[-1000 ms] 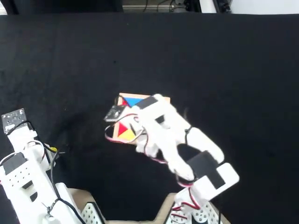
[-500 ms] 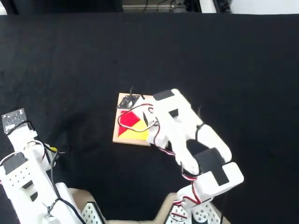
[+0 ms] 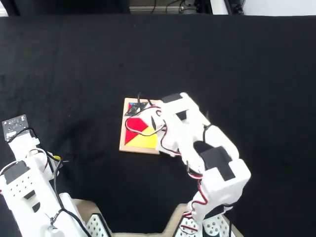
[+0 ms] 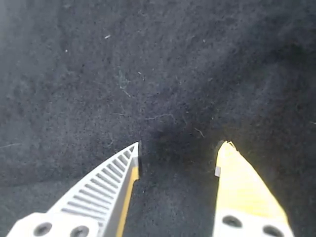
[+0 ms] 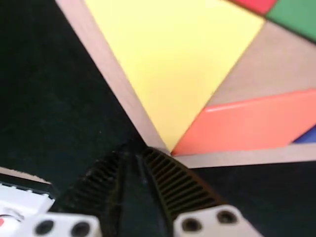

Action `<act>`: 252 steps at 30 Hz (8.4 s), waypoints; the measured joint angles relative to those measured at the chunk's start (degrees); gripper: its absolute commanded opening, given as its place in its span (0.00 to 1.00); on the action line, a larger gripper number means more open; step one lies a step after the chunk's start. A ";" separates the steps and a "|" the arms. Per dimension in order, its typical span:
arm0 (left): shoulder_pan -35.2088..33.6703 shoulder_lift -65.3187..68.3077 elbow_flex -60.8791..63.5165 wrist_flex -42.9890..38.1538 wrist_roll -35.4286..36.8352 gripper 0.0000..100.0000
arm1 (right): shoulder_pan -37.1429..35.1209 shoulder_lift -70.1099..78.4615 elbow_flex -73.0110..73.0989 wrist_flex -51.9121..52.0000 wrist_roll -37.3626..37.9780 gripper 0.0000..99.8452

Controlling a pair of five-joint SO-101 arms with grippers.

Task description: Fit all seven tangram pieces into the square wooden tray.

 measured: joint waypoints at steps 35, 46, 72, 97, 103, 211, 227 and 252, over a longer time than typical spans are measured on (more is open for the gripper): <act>7.82 0.00 0.00 -1.41 0.62 0.26 | 1.23 -18.29 -9.41 15.74 -3.52 0.01; 29.89 0.18 -8.53 -9.76 9.67 0.26 | 18.55 -46.77 0.18 5.89 -19.69 0.01; 23.03 -46.42 6.07 8.44 8.53 0.26 | 23.47 -107.52 41.23 -2.90 -31.74 0.19; 28.04 -50.02 21.98 11.52 11.25 0.26 | 26.55 -118.86 70.51 0.00 -32.62 0.07; 27.78 -50.11 21.98 13.80 13.89 0.26 | 26.11 -118.86 70.51 0.97 -33.49 0.01; 33.41 -50.20 21.98 13.89 17.05 0.03 | 24.00 -118.86 70.51 1.14 -33.49 0.01; 33.41 -50.20 21.98 13.89 17.05 0.03 | 24.00 -118.86 70.51 1.14 -33.49 0.01; 33.41 -50.20 21.98 13.89 17.05 0.03 | 24.00 -118.86 70.51 1.14 -33.49 0.01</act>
